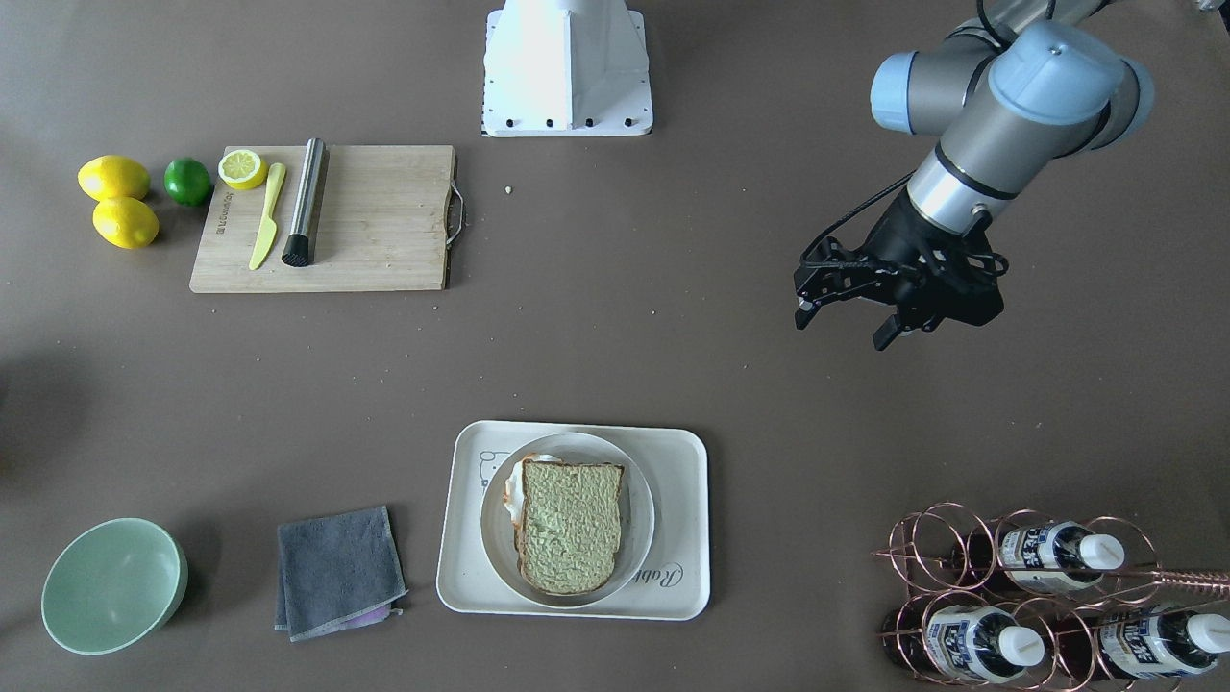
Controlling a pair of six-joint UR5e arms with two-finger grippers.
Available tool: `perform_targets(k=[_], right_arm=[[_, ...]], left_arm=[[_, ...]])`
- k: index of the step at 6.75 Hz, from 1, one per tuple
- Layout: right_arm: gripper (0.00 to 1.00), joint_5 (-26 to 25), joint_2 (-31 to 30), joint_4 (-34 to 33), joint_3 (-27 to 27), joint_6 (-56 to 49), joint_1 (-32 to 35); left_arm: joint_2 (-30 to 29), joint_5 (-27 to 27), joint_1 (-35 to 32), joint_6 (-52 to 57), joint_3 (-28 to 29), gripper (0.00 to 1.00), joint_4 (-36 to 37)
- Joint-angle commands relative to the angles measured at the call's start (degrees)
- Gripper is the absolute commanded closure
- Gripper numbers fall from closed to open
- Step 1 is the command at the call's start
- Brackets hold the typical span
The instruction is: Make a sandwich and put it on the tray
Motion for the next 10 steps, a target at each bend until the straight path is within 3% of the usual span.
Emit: perform_targets(k=[1, 2, 4, 6, 7, 8, 9, 10], right_arm=[[0.0, -0.07, -0.26, 0.11, 0.03, -0.09, 0.0], [0.0, -0.15, -0.52, 0.19, 0.03, -0.09, 0.0], [0.0, -0.15, -0.61, 0.28, -0.06, -1.67, 0.0], [0.0, -0.15, -0.61, 0.28, -0.06, -1.67, 0.0], [0.0, -0.15, -0.61, 0.28, -0.06, -1.67, 0.0], [0.0, -0.24, -0.61, 0.28, -0.06, -1.67, 0.0], [0.0, -0.33, -0.7, 0.28, -0.06, -1.67, 0.0], [0.0, -0.33, -0.79, 0.28, -0.06, -1.76, 0.0]], left_arm=[[15.62, -1.75, -7.32, 14.05, -8.19, 0.03, 0.84], [20.03, -7.42, -13.89, 23.88, -6.9, 0.03, 0.93], [23.33, -9.66, -24.64, 40.96, -0.76, 0.03, 1.98], [22.37, -12.21, -32.11, 53.26, -0.56, 0.03, 12.64], [19.75, -12.57, -34.67, 62.21, -0.73, 0.03, 22.11], [19.38, -11.96, -36.01, 69.26, -0.04, 0.03, 25.59], [20.16, -7.52, -36.19, 76.38, 1.19, 0.03, 25.8], [20.86, -5.91, -36.28, 76.8, 3.81, 0.03, 25.54]])
